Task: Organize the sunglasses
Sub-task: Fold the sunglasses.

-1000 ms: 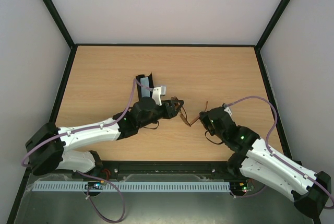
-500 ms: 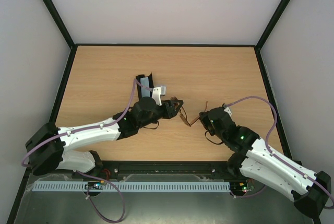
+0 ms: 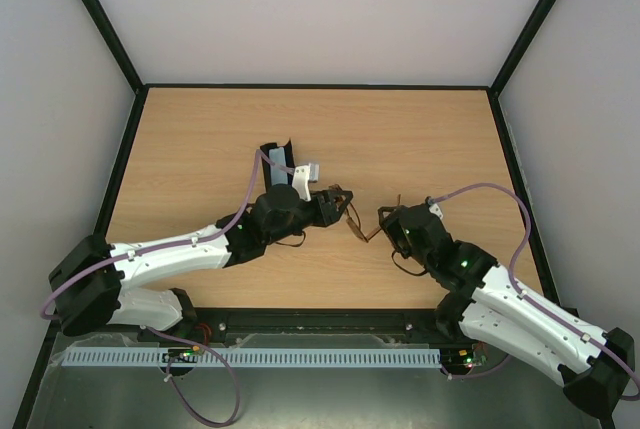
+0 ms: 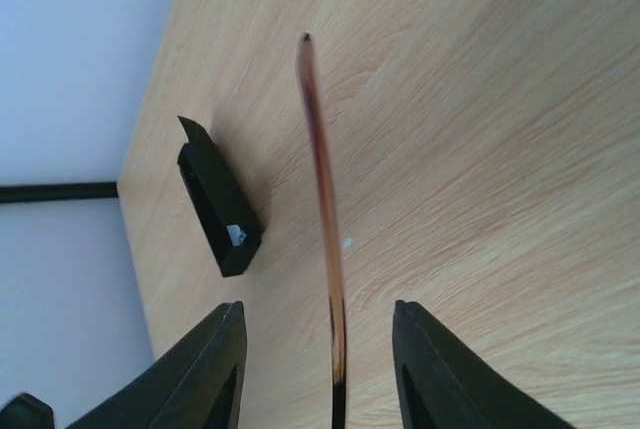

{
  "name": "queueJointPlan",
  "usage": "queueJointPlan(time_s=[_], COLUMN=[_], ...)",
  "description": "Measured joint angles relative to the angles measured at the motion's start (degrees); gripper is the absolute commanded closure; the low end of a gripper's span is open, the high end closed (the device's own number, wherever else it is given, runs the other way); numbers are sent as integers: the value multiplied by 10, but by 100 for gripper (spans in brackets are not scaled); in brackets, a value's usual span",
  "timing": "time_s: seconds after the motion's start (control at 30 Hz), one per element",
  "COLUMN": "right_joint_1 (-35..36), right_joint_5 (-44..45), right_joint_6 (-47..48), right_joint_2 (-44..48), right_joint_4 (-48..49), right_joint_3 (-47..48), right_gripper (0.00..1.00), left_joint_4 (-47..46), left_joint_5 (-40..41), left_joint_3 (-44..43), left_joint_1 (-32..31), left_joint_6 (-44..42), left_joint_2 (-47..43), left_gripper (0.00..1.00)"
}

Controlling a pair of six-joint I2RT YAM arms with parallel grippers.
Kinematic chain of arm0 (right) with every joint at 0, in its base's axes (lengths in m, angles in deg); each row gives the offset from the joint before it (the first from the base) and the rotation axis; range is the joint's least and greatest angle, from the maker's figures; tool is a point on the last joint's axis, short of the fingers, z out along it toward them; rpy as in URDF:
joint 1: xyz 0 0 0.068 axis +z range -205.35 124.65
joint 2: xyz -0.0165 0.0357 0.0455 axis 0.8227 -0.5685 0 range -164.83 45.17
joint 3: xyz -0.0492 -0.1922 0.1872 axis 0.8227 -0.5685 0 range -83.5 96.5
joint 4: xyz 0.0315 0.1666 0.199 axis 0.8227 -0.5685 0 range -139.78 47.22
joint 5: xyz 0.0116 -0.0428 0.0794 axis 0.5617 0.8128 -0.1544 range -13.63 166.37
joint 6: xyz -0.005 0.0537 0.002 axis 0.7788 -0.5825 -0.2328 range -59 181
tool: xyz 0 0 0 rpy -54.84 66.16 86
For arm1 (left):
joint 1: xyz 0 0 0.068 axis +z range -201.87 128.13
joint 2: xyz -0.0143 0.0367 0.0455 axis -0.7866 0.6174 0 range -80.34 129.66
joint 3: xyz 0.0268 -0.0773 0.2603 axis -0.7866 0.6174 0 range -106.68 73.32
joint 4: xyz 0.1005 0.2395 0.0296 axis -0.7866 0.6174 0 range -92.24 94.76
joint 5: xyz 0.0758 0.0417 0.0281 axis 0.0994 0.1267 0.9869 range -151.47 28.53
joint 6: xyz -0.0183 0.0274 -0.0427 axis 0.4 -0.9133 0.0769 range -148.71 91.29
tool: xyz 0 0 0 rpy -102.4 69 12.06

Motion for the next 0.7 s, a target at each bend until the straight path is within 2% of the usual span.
queueJointPlan(time_s=[0.17,0.3,0.4,0.5,0.57,0.7], right_joint_1=[0,0,0,0,0,0], right_joint_5=[6,19,30,31,26,2], right_joint_6=[15,44,70,93,104,111], right_joint_2=[8,21,39,57,66,111], right_joint_4=[-7,-32,-50,-64,-77,-88], right_joint_3=[5,41,70,80,78,35], right_gripper=[38,35,40,55,61,66], left_joint_4=[9,30,46,68,83,123], left_joint_5=[-2,-6,-13,-23,-29,-55], left_joint_3=[0,0,0,3,8,18], left_joint_1=[0,6,16,36,56,110], left_joint_6=[-2,-6,-10,-14,-17,-23], left_joint_2=[-1,-11,-28,-61,-87,-143], left_gripper=[58,59,58,58,58,58])
